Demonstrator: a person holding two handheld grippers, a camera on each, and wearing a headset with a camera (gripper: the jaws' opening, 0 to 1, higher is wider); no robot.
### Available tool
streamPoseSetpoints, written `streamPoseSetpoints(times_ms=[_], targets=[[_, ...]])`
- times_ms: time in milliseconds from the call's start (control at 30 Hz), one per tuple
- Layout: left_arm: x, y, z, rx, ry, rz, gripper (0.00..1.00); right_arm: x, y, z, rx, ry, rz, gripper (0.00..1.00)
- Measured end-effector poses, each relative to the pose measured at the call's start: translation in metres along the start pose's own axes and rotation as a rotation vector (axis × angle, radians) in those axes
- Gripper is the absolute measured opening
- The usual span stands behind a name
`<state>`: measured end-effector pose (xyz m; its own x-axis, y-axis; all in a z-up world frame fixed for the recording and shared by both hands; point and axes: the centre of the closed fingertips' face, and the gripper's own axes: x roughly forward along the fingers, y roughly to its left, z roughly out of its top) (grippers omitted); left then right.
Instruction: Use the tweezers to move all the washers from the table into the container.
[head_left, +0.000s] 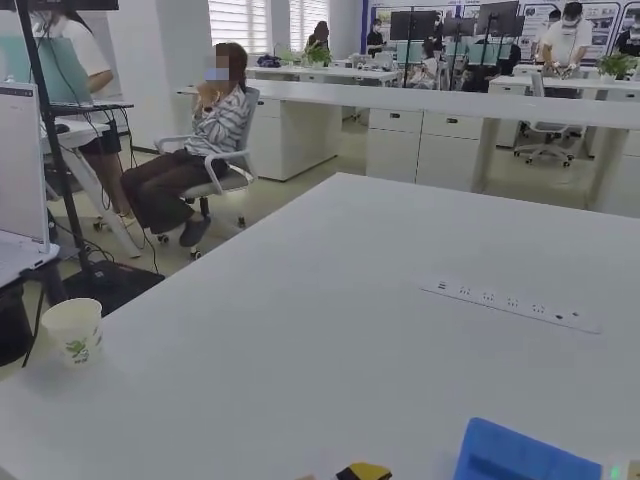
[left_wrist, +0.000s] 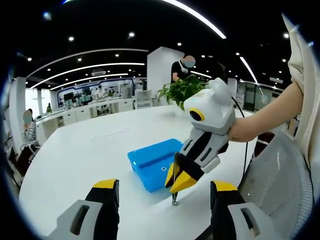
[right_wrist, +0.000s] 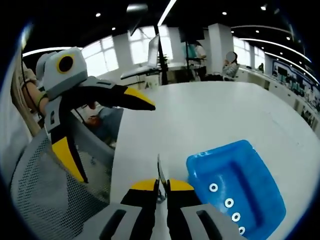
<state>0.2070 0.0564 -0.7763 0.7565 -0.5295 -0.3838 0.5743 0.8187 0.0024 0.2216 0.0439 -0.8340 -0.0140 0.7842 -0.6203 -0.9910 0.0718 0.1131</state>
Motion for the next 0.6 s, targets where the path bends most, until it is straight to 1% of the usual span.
streamPoseSetpoints(times_ms=[33,67,100,133,200,333,367,400,467,600], targets=[[0.000,0.000,0.000,0.000,-0.001,0.001,0.75,0.000,0.002,0.000,-0.058,0.003,0.001,0.03],[0.000,0.000,0.000,-0.001,-0.002,0.001,0.75,0.000,0.001,-0.001,-0.074,0.008,-0.011,0.03],[0.000,0.000,0.000,-0.001,-0.002,0.001,0.75,0.001,0.003,-0.001,-0.067,0.014,-0.019,0.03],[0.000,0.000,0.000,-0.001,-0.001,0.002,0.75,0.001,0.005,-0.001,-0.075,0.017,-0.017,0.02],[0.000,0.000,0.000,-0.001,-0.001,0.004,0.75,0.002,0.005,-0.001,-0.103,0.011,-0.037,0.02],[0.000,0.001,0.000,-0.005,-0.003,0.008,0.75,0.000,0.002,-0.001,-0.081,0.002,-0.058,0.02],[-0.001,0.001,0.000,-0.005,-0.003,0.008,0.75,-0.001,0.003,0.001,-0.067,-0.011,-0.054,0.02],[-0.001,0.002,0.000,-0.004,-0.003,0.009,0.75,-0.003,0.004,0.006,-0.038,-0.036,-0.047,0.02],[-0.001,0.001,0.000,-0.005,-0.004,0.008,0.75,-0.008,0.003,0.009,-0.005,-0.046,-0.040,0.02],[-0.001,0.001,0.000,-0.007,-0.005,0.008,0.75,-0.016,0.002,0.016,0.004,-0.062,-0.034,0.02]])
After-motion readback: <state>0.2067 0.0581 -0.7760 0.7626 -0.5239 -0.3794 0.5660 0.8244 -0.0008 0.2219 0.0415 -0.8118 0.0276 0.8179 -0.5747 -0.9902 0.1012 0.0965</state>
